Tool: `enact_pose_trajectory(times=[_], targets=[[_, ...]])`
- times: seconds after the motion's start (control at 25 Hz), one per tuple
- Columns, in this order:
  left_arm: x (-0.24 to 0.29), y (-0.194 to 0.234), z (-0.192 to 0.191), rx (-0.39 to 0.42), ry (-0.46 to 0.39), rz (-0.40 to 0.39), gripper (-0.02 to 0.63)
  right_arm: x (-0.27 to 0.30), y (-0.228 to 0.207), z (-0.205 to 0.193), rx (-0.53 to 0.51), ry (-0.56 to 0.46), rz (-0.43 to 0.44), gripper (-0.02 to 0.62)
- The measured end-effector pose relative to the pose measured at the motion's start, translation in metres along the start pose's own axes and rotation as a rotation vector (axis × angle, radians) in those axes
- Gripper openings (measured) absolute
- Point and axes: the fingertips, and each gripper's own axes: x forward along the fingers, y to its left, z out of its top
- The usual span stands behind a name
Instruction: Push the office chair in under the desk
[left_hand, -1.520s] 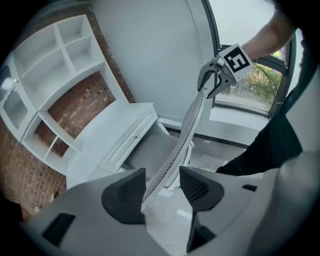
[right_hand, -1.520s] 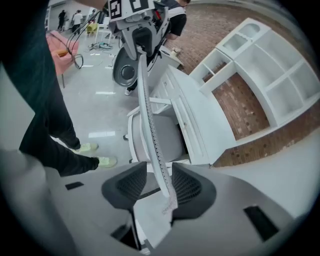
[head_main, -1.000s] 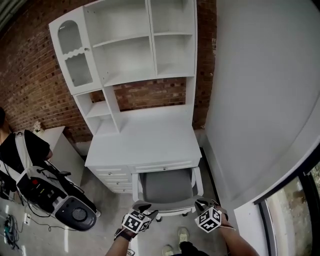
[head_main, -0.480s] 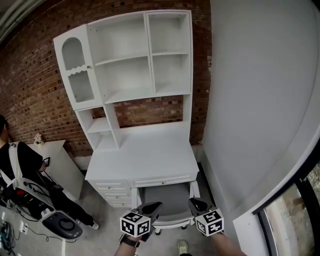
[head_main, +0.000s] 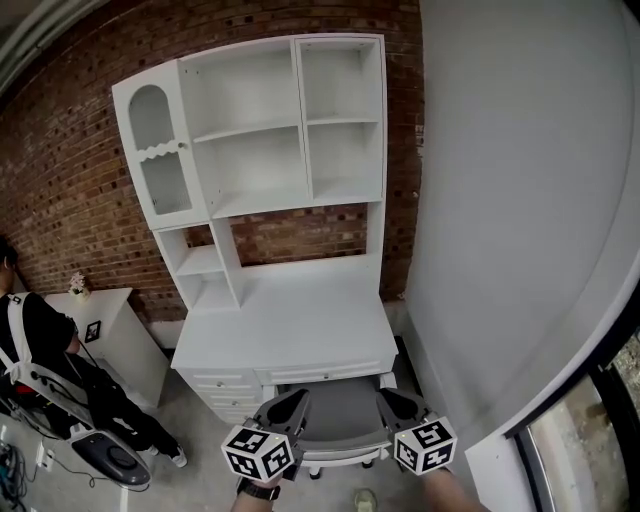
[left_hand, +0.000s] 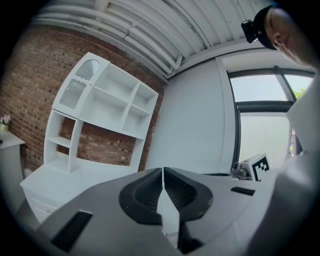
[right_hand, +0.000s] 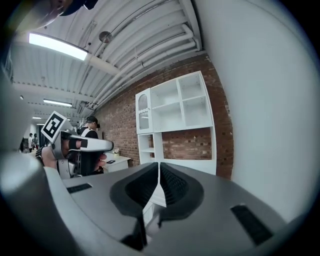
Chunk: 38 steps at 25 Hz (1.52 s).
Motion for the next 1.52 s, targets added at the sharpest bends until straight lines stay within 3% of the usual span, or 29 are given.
enact_pose_trajectory(times=[0.2,0.36,0.48,1.0,1.52], targets=[[-0.015,0.011,0.018,0.039,-0.018,0.084,0.009,-0.010,-0.015,0.021,-0.026,-0.031,-0.049,0.008],[-0.017,0.010,0.039,0.068,-0.060,0.113,0.008,-0.014,-0.025,0.044,-0.041,-0.070,-0.060,0.005],[-0.025,0.014,0.039,0.078,-0.070,0.129,0.006,-0.011,-0.020,0.039,-0.036,-0.073,-0.056,0.005],[-0.017,0.013,0.037,0.111,-0.072,0.144,0.006,-0.008,-0.041,0.048,-0.083,-0.089,-0.123,0.003],[-0.015,0.012,0.039,0.142,-0.069,0.151,0.006,-0.004,-0.038,0.048,-0.097,-0.076,-0.110,0.003]])
